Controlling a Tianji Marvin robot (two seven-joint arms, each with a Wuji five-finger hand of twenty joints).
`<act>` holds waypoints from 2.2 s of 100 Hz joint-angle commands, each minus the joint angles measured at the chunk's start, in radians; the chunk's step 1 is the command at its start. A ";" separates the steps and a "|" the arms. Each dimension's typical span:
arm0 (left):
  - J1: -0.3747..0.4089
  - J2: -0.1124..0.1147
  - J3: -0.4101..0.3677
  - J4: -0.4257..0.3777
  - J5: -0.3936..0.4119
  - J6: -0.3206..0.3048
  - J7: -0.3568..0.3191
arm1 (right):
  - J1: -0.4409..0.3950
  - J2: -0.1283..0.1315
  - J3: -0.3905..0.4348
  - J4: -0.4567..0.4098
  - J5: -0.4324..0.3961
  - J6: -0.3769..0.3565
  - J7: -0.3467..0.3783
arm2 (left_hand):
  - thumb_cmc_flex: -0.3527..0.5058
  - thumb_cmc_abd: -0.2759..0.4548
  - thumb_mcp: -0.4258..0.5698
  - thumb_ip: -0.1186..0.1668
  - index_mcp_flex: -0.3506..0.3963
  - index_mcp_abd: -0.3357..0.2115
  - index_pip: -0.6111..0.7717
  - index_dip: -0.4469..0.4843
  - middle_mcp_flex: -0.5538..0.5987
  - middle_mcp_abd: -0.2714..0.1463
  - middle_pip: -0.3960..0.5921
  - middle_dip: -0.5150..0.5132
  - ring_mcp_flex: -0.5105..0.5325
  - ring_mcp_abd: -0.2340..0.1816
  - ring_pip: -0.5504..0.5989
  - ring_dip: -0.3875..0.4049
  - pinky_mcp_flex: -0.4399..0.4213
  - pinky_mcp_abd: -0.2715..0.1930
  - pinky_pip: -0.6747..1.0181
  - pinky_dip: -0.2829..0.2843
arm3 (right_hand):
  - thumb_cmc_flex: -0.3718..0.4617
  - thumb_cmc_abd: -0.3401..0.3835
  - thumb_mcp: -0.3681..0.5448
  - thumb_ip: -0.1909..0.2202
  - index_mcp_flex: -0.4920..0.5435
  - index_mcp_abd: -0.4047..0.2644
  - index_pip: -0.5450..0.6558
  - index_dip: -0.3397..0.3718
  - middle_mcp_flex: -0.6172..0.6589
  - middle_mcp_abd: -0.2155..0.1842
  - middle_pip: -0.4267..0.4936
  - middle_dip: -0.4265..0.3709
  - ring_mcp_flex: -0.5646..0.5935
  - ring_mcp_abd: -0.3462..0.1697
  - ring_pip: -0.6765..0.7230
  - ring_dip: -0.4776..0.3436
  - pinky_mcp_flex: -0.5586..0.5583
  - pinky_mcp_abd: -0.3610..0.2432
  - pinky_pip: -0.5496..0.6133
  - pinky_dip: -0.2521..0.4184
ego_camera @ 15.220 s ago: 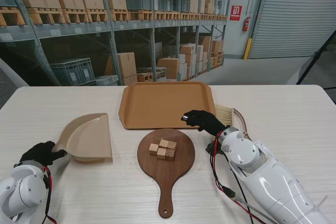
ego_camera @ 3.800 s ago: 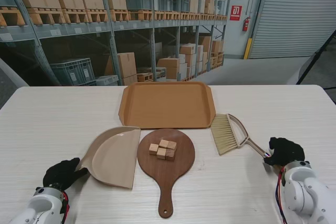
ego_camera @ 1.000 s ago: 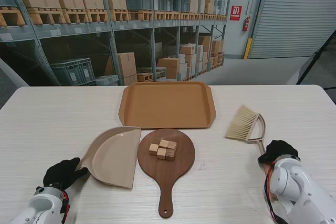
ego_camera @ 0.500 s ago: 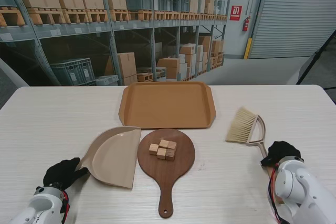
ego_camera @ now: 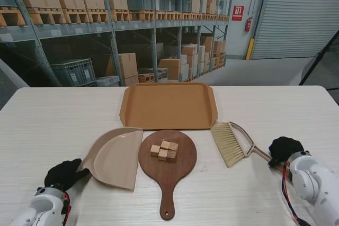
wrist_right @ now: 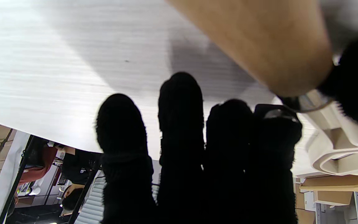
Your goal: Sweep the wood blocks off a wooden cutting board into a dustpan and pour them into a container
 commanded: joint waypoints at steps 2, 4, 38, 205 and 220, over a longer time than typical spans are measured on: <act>0.016 -0.007 0.012 0.023 -0.004 0.001 -0.034 | -0.035 0.004 0.007 0.028 -0.005 0.000 0.021 | 0.130 0.158 0.093 0.006 0.086 0.027 0.044 -0.013 0.081 -0.316 1.034 -0.038 0.120 -0.205 0.040 -0.005 -0.004 -0.060 0.033 -0.012 | 0.844 0.139 0.285 0.032 0.003 -0.105 -0.102 -0.051 -0.022 -0.051 -0.061 -0.027 0.031 -0.014 -0.095 -0.011 -0.042 0.002 -0.027 0.004; 0.016 -0.007 0.012 0.023 -0.004 0.001 -0.035 | -0.040 0.003 0.012 0.023 -0.004 0.002 0.023 | 0.130 0.158 0.093 0.006 0.086 0.027 0.044 -0.013 0.081 -0.316 1.034 -0.038 0.120 -0.205 0.040 -0.005 -0.004 -0.060 0.033 -0.012 | 0.827 0.170 0.285 0.031 -0.015 -0.098 -0.120 -0.064 -0.040 -0.044 -0.083 -0.040 0.019 -0.011 -0.125 -0.012 -0.059 0.001 -0.044 0.002; 0.012 -0.007 0.013 0.027 -0.008 -0.002 -0.038 | -0.169 -0.006 0.154 -0.152 -0.001 -0.005 0.119 | 0.130 0.158 0.094 0.006 0.086 0.027 0.045 -0.013 0.081 -0.316 1.034 -0.037 0.120 -0.205 0.040 -0.005 -0.004 -0.060 0.033 -0.012 | 0.485 0.151 0.284 -0.015 -0.352 0.004 -0.343 -0.224 -0.366 0.057 -0.352 -0.192 -0.256 0.024 -0.499 0.006 -0.295 -0.043 -0.442 0.335; 0.012 -0.006 0.009 0.029 -0.012 -0.004 -0.043 | -0.115 0.010 0.146 0.069 -0.119 0.116 -0.100 | 0.129 0.157 0.093 0.006 0.086 0.027 0.045 -0.013 0.081 -0.316 1.033 -0.037 0.120 -0.202 0.039 -0.005 -0.004 -0.060 0.033 -0.012 | 0.255 0.102 0.081 -0.122 -0.423 0.102 -0.273 -0.522 -0.328 0.074 -0.287 -0.279 -0.205 0.021 -0.477 -0.025 -0.233 -0.055 -0.446 0.307; 0.012 -0.006 0.009 0.030 -0.012 -0.005 -0.044 | -0.092 0.009 0.119 0.109 -0.081 0.114 -0.104 | 0.128 0.157 0.093 0.006 0.086 0.027 0.045 -0.013 0.082 -0.315 1.032 -0.038 0.120 -0.202 0.039 -0.004 -0.004 -0.060 0.033 -0.012 | 0.340 0.020 0.192 -0.153 -0.342 0.053 -0.175 -0.608 -0.179 0.062 -0.333 -0.279 -0.090 0.021 -0.471 -0.015 -0.147 -0.046 -0.404 0.310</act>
